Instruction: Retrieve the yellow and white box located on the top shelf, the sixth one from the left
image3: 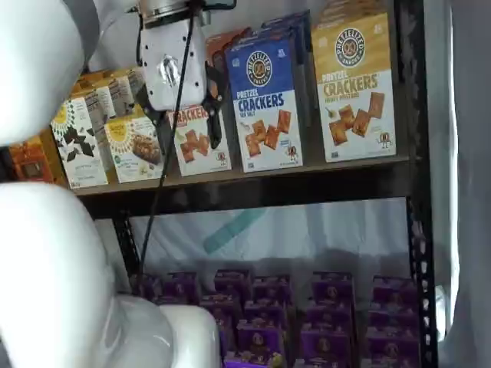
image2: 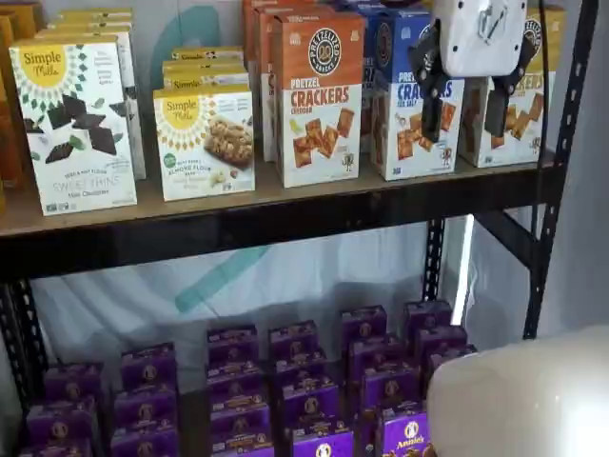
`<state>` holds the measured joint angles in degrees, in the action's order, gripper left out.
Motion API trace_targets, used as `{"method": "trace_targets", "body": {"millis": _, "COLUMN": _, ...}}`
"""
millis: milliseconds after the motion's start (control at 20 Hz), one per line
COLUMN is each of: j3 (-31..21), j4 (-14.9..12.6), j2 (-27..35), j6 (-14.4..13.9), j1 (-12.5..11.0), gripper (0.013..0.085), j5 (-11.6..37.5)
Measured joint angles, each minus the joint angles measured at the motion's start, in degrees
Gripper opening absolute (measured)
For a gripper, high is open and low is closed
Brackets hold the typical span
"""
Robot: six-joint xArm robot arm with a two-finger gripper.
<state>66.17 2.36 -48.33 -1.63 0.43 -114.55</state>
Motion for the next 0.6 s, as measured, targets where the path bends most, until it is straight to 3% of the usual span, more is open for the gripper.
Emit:
{"method": "trace_targets", "body": {"millis": 200, "j3": -0.9, "j4": 2.1, "j2": -1.1, "j6": 1.0, "j1": -1.9, "gripper": 0.085, "j5": 1.6}}
{"method": "trace_targets", "body": {"millis": 600, "j3": -1.2, "j4": 1.6, "j2": -1.2, "j6": 1.9, "j1": -2.4, "gripper": 0.085, "j5": 2.8}}
